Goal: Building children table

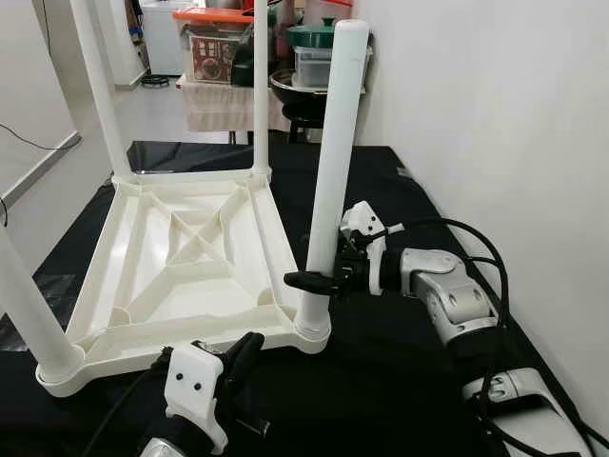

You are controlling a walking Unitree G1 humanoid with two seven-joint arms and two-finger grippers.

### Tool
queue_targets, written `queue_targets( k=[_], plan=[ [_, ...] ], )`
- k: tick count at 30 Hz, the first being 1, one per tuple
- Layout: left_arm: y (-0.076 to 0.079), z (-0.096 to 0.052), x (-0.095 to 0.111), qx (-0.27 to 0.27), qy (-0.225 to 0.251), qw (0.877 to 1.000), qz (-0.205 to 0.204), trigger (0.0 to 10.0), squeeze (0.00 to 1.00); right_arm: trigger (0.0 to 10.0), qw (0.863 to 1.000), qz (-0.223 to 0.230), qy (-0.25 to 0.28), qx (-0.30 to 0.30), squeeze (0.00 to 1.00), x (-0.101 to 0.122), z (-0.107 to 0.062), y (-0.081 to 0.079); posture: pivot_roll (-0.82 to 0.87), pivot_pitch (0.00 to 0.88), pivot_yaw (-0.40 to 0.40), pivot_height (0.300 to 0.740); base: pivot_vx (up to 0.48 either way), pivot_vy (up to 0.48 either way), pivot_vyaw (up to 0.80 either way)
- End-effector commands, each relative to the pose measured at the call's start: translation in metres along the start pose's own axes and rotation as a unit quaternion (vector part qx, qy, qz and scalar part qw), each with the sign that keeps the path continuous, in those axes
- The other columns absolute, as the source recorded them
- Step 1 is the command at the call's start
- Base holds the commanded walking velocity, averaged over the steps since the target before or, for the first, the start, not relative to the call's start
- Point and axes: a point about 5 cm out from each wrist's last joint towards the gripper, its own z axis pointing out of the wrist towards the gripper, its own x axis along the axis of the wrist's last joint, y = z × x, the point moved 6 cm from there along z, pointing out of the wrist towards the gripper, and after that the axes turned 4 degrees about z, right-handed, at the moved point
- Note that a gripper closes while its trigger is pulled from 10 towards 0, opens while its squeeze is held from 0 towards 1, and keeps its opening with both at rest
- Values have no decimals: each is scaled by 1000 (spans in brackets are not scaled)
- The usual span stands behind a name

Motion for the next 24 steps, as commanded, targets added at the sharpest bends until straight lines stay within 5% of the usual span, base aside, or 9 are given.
queue_targets(
  k=[1,8,9,11,14,21,22,23,24],
  plan=[
    [-1,0,2,2,1,1000,-5,10000,0,0,1000,12,-4,-5,0,-6,-3,-1,36,0,-84,740,0,0,0],
    [-3,-1,4,3,2,1000,-7,10000,0,0,997,61,-20,-53,0,-35,-1,-25,32,10,-83,740,0,0,0],
    [-3,-1,4,3,2,1000,-6,10000,0,0,986,100,-8,-132,0,-37,3,-19,32,20,-87,740,0,0,0],
    [-4,-2,5,4,2,1000,-5,10000,0,0,923,154,-27,-352,0,-61,-9,-6,24,23,-84,740,0,0,0],
    [-5,-1,5,3,2,1000,-5,10000,0,0,911,166,-30,-377,0,-68,-7,-19,27,28,-75,740,0,0,0],
    [-5,2,5,-2,3,1000,-6,10000,0,0,931,137,-32,-336,0,-63,7,-30,23,19,-79,740,0,0,0],
    [-5,2,6,-2,3,1000,-7,9961,0,4667,932,132,-38,-336,0,-60,6,-28,23,19,-79,740,0,0,0],
    [-5,2,6,-2,3,1000,-7,9961,0,4667,932,132,-38,-336,0,-60,6,-28,23,19,-79,740,0,0,0],
    [-5,2,6,-2,3,1000,-7,9843,0,10000,934,130,-43,-330,0,-59,7,-27,28,17,-81,740,0,0,0]
  ],
)
